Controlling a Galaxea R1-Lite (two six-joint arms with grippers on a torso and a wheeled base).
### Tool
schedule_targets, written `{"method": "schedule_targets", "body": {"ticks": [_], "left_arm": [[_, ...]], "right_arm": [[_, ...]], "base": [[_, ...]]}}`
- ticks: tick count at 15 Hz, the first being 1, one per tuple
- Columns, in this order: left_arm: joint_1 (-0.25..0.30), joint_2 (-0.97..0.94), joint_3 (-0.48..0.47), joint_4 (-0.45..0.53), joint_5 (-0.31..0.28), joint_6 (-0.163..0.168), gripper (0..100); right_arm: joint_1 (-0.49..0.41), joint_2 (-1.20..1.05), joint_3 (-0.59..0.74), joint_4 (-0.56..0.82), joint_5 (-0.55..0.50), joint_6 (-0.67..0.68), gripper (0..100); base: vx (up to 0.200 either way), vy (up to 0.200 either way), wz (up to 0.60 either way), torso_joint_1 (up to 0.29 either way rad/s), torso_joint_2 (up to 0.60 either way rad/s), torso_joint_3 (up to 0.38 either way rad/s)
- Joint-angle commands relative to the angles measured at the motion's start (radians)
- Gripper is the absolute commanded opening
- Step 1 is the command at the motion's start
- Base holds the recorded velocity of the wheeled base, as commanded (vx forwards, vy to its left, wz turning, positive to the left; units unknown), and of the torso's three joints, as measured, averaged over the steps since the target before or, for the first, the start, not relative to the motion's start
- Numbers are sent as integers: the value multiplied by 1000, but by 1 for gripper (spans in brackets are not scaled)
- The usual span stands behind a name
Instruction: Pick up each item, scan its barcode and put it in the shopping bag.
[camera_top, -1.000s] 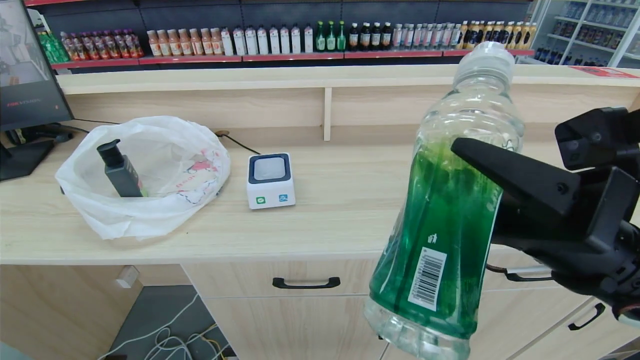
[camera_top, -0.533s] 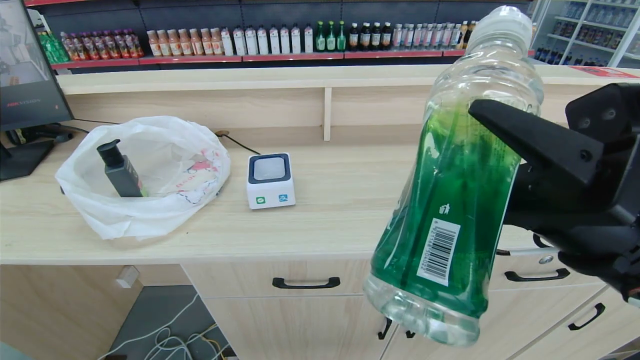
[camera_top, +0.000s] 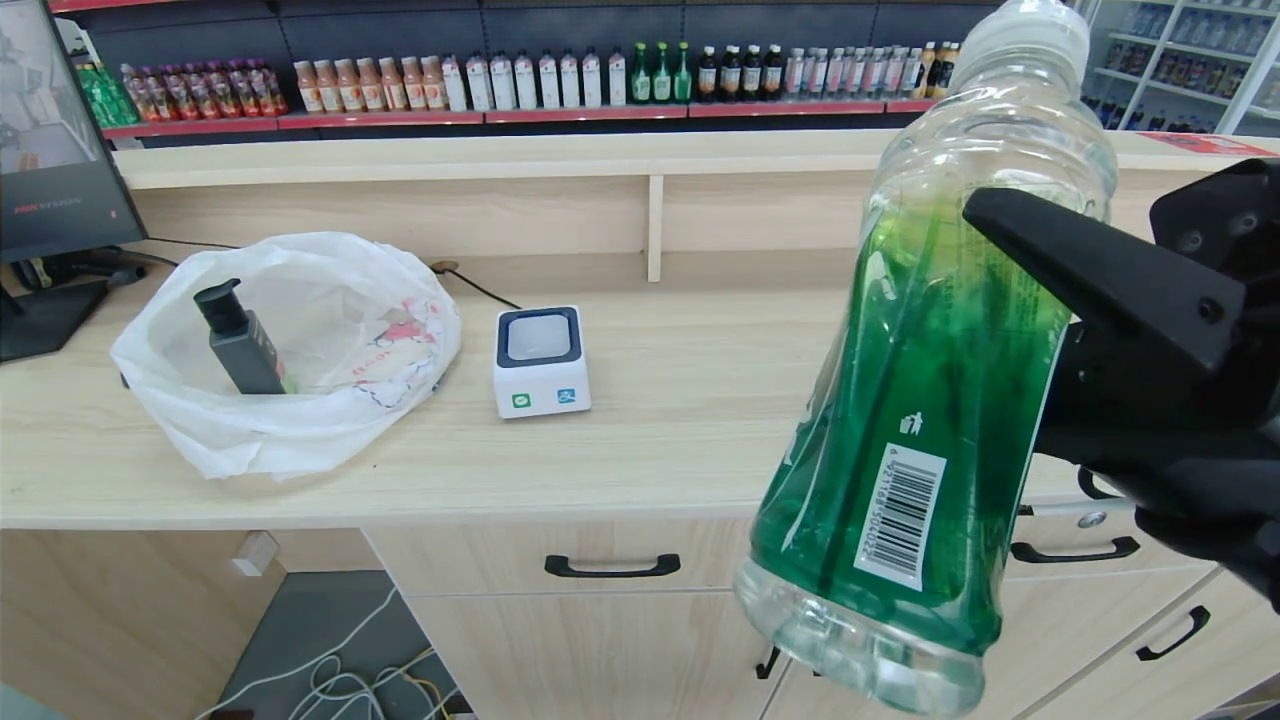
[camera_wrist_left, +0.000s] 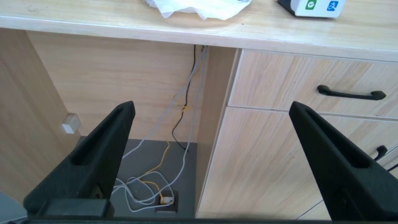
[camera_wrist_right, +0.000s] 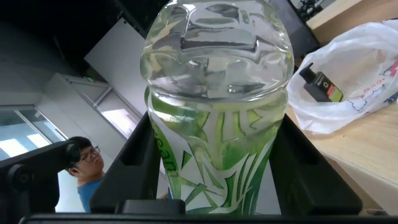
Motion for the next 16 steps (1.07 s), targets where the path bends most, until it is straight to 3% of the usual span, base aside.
{"method": "schedule_targets", "body": {"ticks": [1, 10, 16], "left_arm": [[0, 0, 0, 0, 0, 0, 100], [0, 0, 0, 0, 0, 0, 100], [0, 0, 0, 0, 0, 0, 100]], "right_arm": [[1, -2, 3, -1, 1, 0, 0], [-1, -8, 14, -1, 1, -40, 0], [-7, 60, 23, -1, -1, -390, 0]], "base": [[0, 0, 0, 0, 0, 0], [0, 0, 0, 0, 0, 0], [0, 0, 0, 0, 0, 0]]}}
